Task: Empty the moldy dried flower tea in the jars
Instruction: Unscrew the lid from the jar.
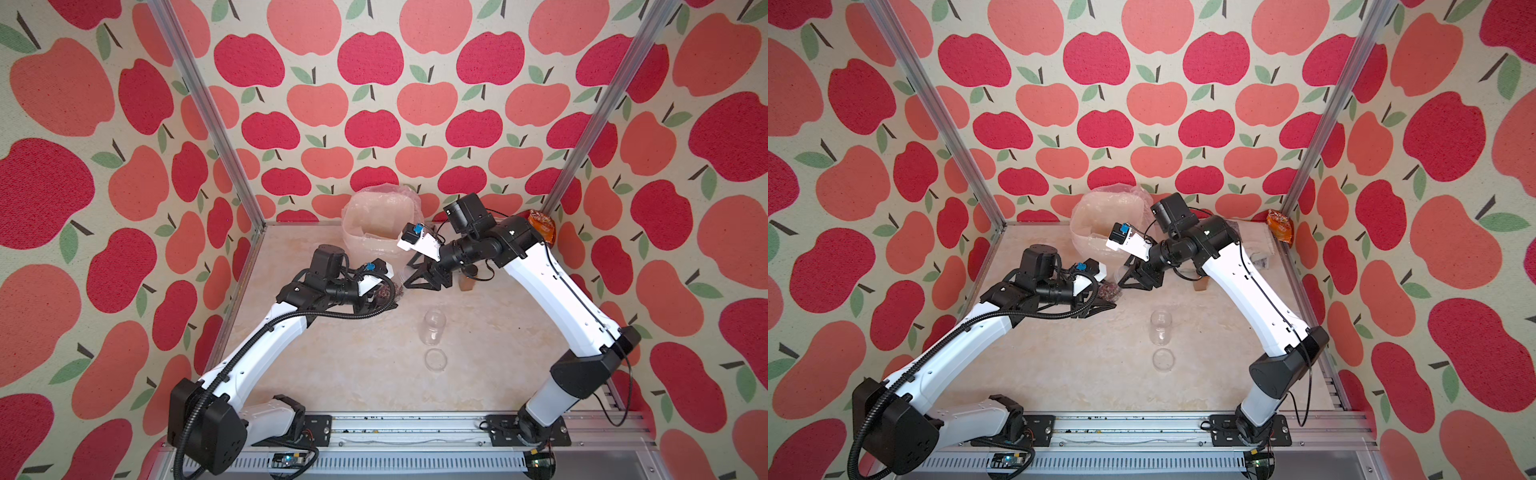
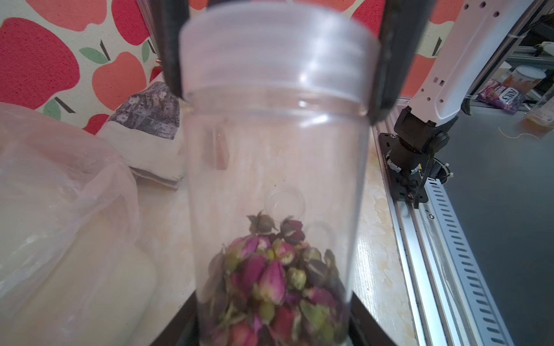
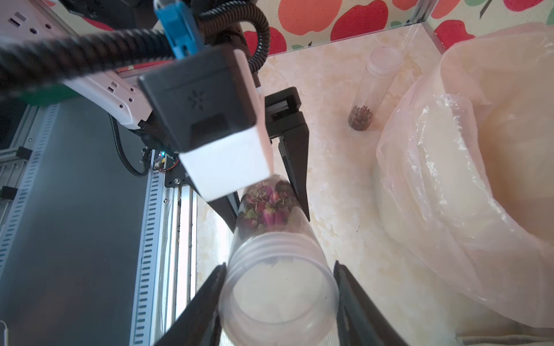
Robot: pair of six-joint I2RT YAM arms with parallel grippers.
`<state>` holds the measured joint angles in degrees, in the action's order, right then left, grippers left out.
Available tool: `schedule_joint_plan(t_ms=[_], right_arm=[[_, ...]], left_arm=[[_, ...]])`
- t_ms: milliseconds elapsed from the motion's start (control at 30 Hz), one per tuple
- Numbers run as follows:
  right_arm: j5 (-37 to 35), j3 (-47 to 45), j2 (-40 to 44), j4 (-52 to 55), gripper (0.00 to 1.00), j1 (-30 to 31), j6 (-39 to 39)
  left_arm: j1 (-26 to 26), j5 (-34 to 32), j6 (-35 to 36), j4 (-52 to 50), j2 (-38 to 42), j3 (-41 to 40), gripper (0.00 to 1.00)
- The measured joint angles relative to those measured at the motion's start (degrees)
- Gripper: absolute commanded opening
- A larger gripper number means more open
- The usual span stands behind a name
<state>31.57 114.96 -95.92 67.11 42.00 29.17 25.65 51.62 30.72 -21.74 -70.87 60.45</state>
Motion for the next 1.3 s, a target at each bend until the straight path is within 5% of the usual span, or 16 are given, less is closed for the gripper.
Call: schedule_joint_plan(t_ms=[133, 200, 367, 633, 933, 1300], right_arm=[[0.44, 0.46, -0.68, 0.33, 0.53, 0.00, 1.49], [0.31, 0.79, -0.98, 0.33, 0.72, -0.02, 1.27], [-1.64, 2.36, -1.97, -0.24, 0.92, -0.13, -2.69], [-3.56, -3.91, 5.66, -9.81, 0.96, -1.46, -18.69], [-3.17, -9.62, 10.38, -16.48, 0.99, -5.42, -36.85], [-1.03, -12.46, 7.52, -16.50, 0.99, -5.64, -43.69]], left_arm=[[0.02, -0.13, -0.17, -0.11, -0.17, 0.00, 0.11], [0.04, -0.76, -0.42, 0.31, -0.11, -0.17, 0.12], [1.03, -6.43, -2.16, 4.35, 1.95, -1.81, 0.12], [4.02, -19.82, -0.55, 9.27, 5.53, -5.27, 0.12], [5.84, -27.69, 1.31, 12.37, 6.19, -6.95, 0.12], [7.56, -30.45, 2.38, 13.14, 6.49, -7.15, 0.11]])
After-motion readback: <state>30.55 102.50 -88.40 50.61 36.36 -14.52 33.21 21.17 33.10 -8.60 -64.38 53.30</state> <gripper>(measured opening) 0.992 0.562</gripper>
